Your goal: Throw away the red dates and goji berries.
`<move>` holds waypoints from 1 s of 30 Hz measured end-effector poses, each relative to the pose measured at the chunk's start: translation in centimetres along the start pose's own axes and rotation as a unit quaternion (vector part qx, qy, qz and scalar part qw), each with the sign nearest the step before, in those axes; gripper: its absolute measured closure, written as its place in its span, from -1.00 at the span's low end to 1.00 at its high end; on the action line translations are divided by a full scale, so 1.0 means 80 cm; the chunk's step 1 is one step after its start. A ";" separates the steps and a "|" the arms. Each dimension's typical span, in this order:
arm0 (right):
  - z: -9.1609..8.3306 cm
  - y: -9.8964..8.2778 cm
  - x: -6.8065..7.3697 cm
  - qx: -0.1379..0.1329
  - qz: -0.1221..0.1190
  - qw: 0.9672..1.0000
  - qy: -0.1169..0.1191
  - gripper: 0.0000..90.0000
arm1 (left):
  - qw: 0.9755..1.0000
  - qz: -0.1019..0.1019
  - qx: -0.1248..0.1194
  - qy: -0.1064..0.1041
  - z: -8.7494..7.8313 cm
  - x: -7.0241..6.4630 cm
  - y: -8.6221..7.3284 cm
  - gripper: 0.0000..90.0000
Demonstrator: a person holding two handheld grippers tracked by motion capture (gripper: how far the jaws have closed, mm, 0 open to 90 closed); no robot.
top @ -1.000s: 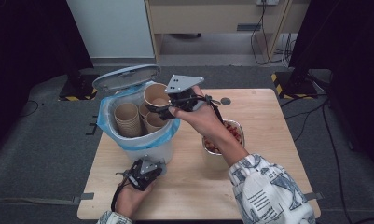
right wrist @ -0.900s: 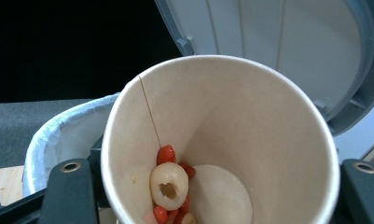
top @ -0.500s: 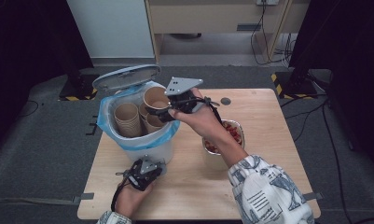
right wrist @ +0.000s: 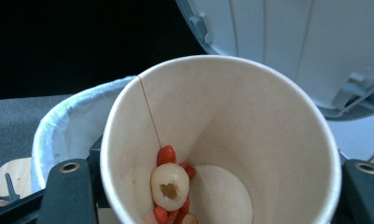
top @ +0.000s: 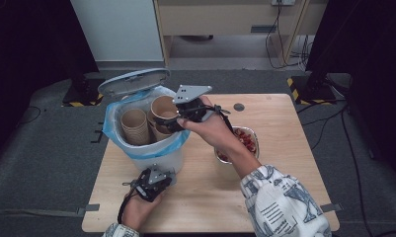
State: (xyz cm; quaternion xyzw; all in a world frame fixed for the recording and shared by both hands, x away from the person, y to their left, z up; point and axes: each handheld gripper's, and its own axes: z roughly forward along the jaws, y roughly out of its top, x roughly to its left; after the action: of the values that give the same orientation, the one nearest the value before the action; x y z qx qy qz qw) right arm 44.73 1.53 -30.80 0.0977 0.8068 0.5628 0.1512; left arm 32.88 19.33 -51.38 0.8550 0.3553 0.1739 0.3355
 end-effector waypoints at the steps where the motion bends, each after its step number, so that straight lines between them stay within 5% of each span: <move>1: 0.001 -0.001 0.000 0.003 0.000 1.000 0.001 -0.34 | 1.000 0.000 0.000 0.000 0.000 0.000 0.000 1.00; 30: 0.018 -0.011 0.007 0.027 0.015 0.999 0.010 -0.36 | 1.000 0.000 0.000 0.000 0.000 0.000 0.000 1.00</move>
State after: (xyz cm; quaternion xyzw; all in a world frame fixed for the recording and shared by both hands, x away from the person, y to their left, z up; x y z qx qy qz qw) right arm 44.75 2.69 -32.14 0.1082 0.8215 0.5441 0.1318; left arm 32.88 19.33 -51.38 0.8550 0.3550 0.1738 0.3356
